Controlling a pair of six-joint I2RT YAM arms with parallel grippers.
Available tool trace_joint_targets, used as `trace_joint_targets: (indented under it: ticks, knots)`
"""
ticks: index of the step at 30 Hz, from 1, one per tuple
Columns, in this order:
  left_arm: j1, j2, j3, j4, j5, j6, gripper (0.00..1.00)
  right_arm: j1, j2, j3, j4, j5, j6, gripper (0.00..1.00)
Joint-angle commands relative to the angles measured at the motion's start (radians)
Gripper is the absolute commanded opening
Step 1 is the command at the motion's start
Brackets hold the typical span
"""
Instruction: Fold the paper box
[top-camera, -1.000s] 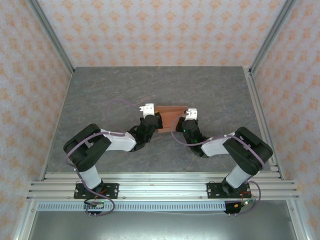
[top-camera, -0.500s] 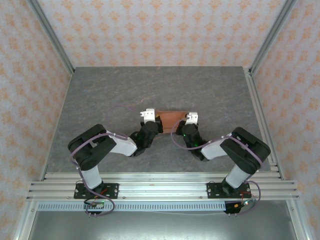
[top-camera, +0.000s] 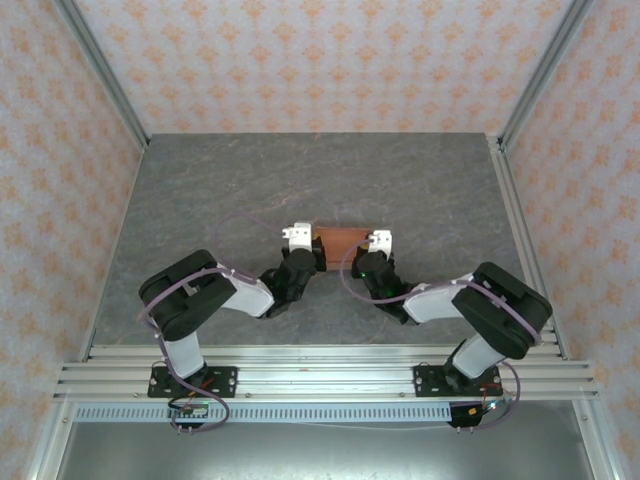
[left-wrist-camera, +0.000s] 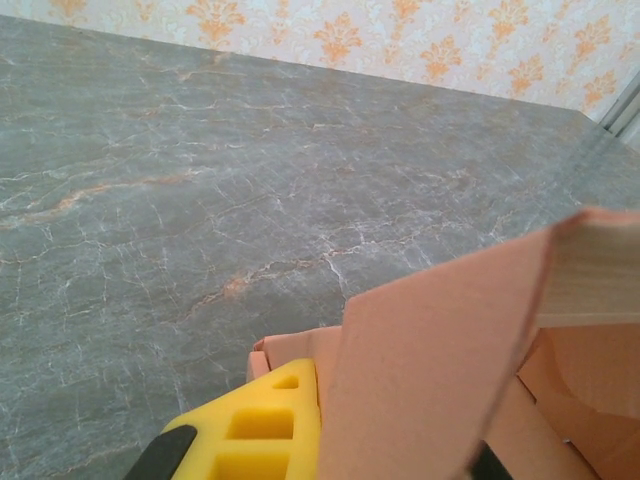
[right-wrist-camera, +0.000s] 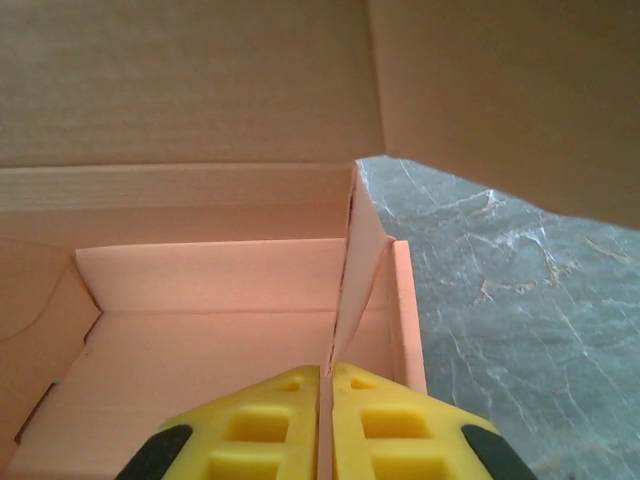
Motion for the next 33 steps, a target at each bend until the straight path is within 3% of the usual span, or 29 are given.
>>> trace_joint_targets:
  ticks: [1, 11, 17, 21, 26, 33]
  knots:
    - [-0.041, 0.073, -0.061, -0.162, 0.079, 0.025, 0.00, 0.016, -0.069, -0.016, -0.143, -0.026, 0.048, 0.12]
    - [-0.095, 0.114, -0.072, -0.128, -0.061, 0.152, 0.00, 0.016, -0.150, -0.035, -0.214, -0.038, 0.042, 0.21]
    - [-0.095, 0.089, -0.083, -0.140, -0.098, 0.189, 0.00, 0.016, -0.257, -0.036, -0.314, -0.039, 0.029, 0.49]
    - [-0.095, 0.085, -0.077, -0.148, -0.101, 0.203, 0.00, 0.016, -0.350, -0.021, -0.409, -0.058, 0.013, 0.59]
    - [-0.096, 0.085, -0.076, -0.155, -0.112, 0.199, 0.00, 0.016, -0.539, -0.004, -0.542, -0.110, 0.012, 0.66]
    - [-0.096, 0.086, -0.076, -0.164, -0.122, 0.189, 0.00, 0.016, -0.736, 0.067, -0.676, -0.169, 0.031, 0.68]
